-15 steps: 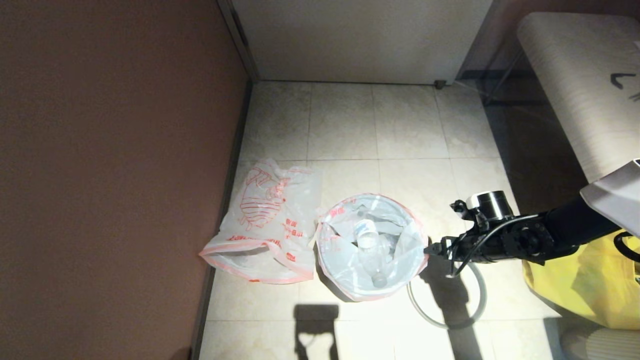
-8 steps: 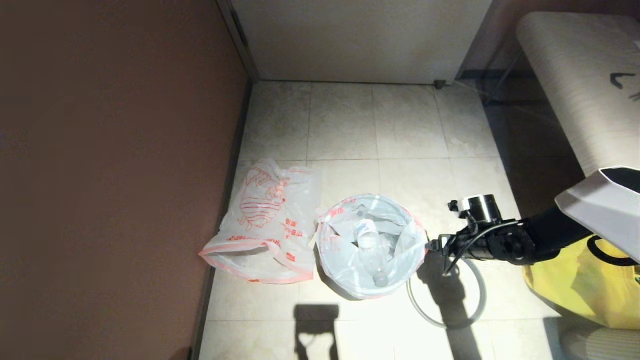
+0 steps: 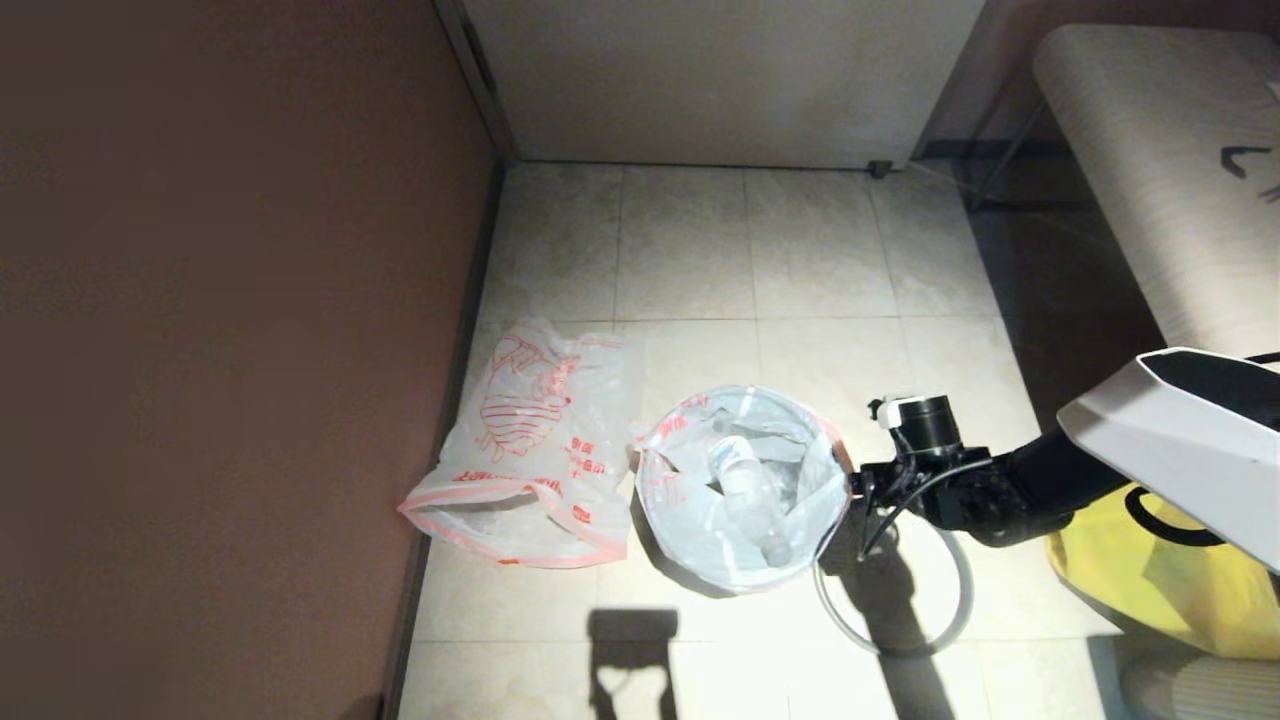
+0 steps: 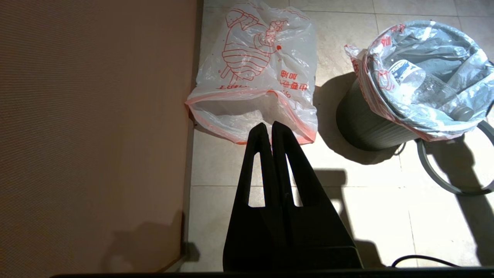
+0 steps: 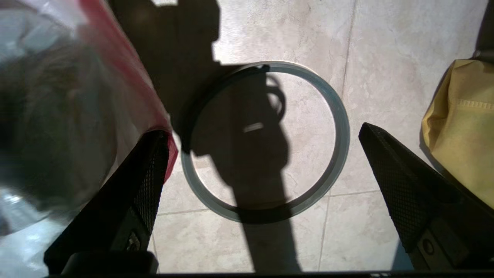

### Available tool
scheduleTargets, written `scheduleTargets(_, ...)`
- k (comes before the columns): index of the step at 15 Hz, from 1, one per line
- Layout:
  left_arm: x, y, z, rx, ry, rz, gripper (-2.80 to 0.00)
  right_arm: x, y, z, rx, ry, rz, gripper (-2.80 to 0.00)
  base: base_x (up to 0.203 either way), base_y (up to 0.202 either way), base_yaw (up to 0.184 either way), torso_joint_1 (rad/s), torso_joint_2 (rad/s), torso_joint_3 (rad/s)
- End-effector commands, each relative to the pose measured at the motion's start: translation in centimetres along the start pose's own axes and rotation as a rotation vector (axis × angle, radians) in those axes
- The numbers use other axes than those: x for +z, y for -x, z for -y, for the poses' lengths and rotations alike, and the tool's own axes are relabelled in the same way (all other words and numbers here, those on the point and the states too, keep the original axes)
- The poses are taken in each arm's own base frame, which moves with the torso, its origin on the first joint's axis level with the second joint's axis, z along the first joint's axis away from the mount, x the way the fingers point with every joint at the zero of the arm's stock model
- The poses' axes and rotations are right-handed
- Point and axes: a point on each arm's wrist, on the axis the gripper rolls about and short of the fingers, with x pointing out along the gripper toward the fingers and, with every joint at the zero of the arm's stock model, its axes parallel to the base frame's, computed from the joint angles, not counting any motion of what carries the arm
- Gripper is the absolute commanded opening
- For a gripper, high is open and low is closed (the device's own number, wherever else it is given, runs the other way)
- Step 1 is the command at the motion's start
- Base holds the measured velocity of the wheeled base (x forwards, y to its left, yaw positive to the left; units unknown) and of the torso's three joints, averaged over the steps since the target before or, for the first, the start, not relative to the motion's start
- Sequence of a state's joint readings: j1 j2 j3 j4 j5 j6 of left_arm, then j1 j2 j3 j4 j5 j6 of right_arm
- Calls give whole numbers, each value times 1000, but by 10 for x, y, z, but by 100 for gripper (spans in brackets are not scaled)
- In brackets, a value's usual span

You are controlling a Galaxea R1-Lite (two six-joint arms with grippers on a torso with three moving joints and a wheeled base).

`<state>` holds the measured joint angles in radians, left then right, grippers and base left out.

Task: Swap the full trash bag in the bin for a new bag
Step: Place the trash bag on the floor

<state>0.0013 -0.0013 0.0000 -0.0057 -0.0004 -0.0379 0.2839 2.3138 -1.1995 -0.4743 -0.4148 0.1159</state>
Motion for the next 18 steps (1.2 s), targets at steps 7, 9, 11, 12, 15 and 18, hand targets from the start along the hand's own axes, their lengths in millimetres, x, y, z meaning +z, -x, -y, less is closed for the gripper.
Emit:
scheduleTargets(7,0,0,0,1,0,-1,-280,-29,-24,-11,144,-32,-87,0,0,0,0,0,0,0)
scheduleTargets(9,0,0,0,1,0,1,-280,-35,-32,-13,124,-7,-81,0,0,0,0,0,0,0)
scheduleTargets(11,0,0,0,1,0,1,-280,-39,-40,-16,122,-3,-79,0,0,0,0,0,0,0)
scheduleTargets(12,0,0,0,2,0,1,-280,-41,-44,-18,122,-2,-80,0,0,0,0,0,0,0)
scheduleTargets(15,0,0,0,1,0,1,-280,-42,-54,-20,10,-13,-35,0,0,0,0,0,0,0)
scheduleTargets(18,0,0,0,1,0,1,-280,-10,-37,-15,-80,-88,135,0,0,0,0,0,0,0)
